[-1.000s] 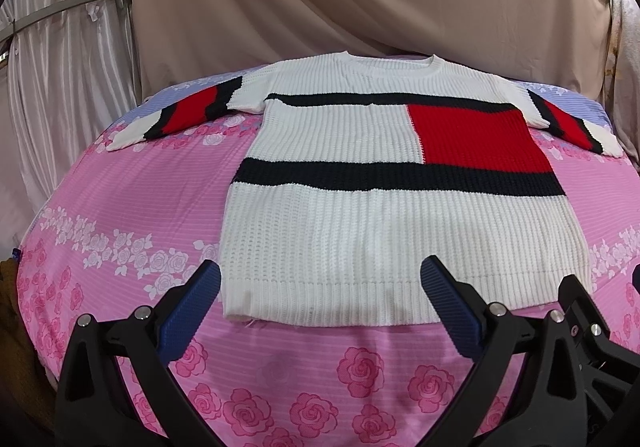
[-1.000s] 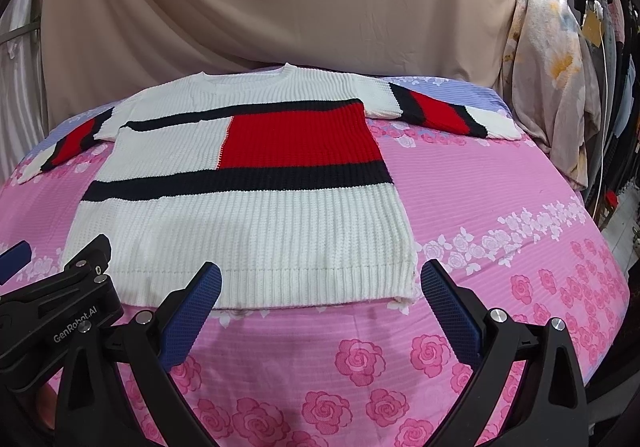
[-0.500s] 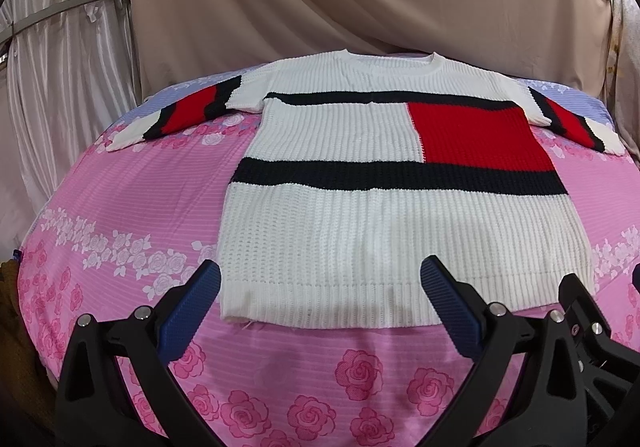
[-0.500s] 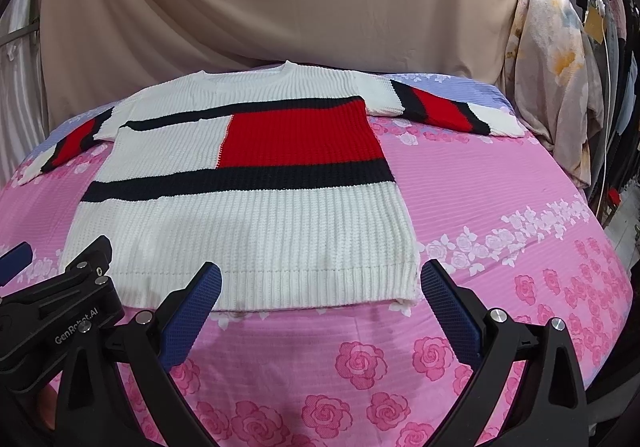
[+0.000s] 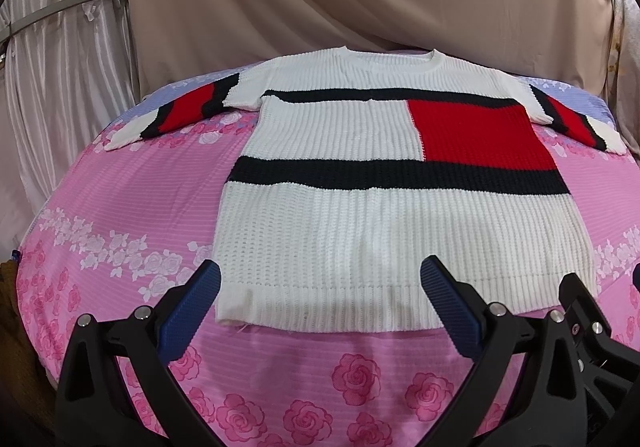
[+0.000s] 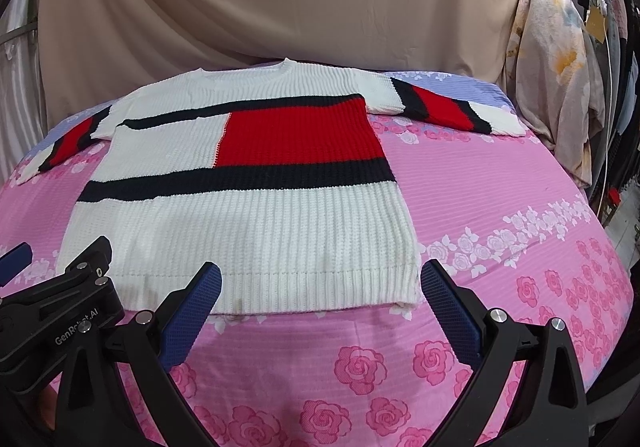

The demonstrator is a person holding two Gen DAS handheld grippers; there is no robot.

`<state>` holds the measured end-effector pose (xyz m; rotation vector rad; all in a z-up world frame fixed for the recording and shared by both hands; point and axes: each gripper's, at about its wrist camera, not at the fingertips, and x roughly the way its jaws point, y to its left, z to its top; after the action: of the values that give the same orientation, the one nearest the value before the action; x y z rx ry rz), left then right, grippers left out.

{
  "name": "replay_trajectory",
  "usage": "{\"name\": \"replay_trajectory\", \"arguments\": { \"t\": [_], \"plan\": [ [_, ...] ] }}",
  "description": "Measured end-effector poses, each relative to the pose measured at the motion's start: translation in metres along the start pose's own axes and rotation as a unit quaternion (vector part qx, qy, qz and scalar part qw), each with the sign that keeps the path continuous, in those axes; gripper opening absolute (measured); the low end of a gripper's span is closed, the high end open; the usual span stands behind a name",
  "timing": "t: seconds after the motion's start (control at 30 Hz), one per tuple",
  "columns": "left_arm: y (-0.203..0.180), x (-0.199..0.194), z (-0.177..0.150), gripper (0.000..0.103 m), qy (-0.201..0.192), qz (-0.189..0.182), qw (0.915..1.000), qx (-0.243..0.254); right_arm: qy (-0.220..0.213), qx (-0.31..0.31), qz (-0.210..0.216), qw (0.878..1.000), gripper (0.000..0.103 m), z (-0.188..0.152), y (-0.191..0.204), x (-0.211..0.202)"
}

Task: Fold small clothes
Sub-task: 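Grasp the striped sleeve cuff with the right gripper and lift it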

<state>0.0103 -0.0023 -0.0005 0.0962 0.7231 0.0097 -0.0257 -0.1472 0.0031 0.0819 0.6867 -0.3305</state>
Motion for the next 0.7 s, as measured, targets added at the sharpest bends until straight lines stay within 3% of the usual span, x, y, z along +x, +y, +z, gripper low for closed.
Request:
{"name": "replay_trajectory", "arguments": {
  "t": [0.7],
  "plan": [
    [-0.003, 0.017, 0.013, 0.098, 0.01, -0.007, 0.9999, 0.0, 0.001, -0.017, 0.001, 1.0, 0.098, 0.016, -0.004, 0.021]
  ]
}}
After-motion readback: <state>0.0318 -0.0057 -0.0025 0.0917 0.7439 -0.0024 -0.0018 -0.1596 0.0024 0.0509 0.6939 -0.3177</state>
